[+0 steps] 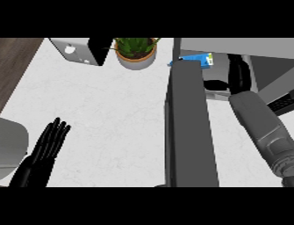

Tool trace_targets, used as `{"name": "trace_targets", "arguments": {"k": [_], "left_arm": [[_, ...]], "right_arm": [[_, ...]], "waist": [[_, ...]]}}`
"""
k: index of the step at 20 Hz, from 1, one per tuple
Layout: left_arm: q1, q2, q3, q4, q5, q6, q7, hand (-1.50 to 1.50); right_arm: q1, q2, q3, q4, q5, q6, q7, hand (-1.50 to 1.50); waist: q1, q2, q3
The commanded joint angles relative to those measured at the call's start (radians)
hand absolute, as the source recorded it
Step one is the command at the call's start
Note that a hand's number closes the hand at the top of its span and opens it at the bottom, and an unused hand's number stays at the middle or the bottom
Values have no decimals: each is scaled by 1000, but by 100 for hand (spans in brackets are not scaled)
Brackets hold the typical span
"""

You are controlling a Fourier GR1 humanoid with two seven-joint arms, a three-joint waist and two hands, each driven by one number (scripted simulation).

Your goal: Pick up the milk, place it into the microwave and close the microwave

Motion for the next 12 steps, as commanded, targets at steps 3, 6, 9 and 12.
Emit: {"name": "trace_targets", "arguments": {"k": [3, 6, 9, 12], "left_arm": [[-39, -30, -16, 19, -8, 13, 10, -150], [1, -18, -31, -20, -16, 3, 19, -150], [14, -26, -48, -23, -39, 2, -14, -150], [39, -34, -57, -25, -48, 6, -27, -150]], "right_arm": [[63, 52, -54, -29, -56, 64, -121, -150], [81, 49, -98, -35, -100, 115, -152, -150], [118, 28, -126, -28, -127, 175, -185, -150], [123, 43, -152, -31, -156, 214, -200, -150]], "waist": [[-34, -11, -1], [-33, -17, -1], [-39, -20, -2], [-48, -26, -3]]}}
